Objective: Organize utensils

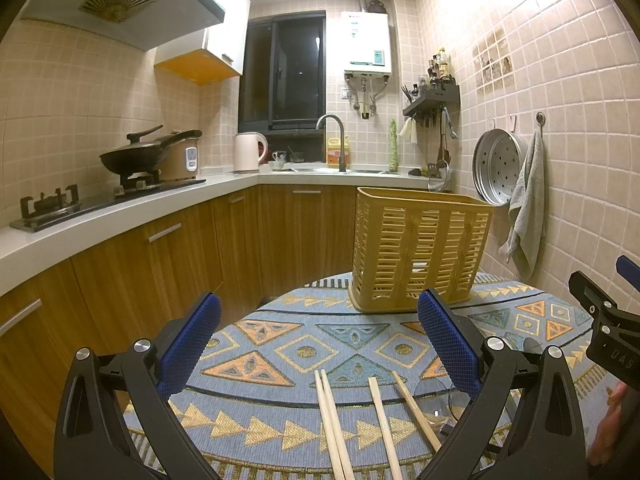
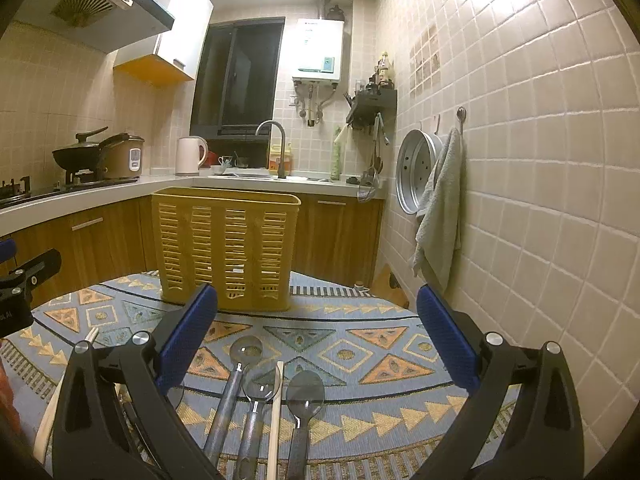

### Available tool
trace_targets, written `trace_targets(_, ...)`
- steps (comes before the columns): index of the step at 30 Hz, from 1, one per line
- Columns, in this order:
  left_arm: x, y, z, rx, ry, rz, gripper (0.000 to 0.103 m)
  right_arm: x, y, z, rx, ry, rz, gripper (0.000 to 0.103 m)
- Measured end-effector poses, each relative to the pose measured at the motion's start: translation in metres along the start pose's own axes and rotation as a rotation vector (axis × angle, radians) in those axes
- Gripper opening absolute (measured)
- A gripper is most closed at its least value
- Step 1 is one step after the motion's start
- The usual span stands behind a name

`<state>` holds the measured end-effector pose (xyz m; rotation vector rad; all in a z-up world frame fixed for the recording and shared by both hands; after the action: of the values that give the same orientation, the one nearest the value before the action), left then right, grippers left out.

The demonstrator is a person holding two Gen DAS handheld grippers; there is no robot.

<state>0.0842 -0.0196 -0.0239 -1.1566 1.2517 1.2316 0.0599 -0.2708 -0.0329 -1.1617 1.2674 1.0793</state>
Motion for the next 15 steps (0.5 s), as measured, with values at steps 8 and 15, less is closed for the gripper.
trace_targets(8, 0.0003, -0.0010, 0.0008, 0.000, -0.001, -0.001, 0.095, 0.0010, 0.0004, 0.0016, -0.001, 0.002, 0.004, 0.095)
trace_targets(15, 0.0004, -0.0017, 0.0017, 0.000, 0.000, 0.000, 0.095, 0.0028, -0.0013, 0.0025, 0.000, 0.007, 0.009, 0.095)
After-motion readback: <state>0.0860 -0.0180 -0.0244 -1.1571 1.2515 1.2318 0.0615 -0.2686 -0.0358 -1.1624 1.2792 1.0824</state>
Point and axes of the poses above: each gripper's, at about its wrist camera, not at the fingertips, and y roughly against the way its jaws point, z to its left, x to its underside, the point moved 10 cm from there along -y, roughly the way its jaws point, and after that the axes turned 12 degrees about -z, right-handed, at the moved point
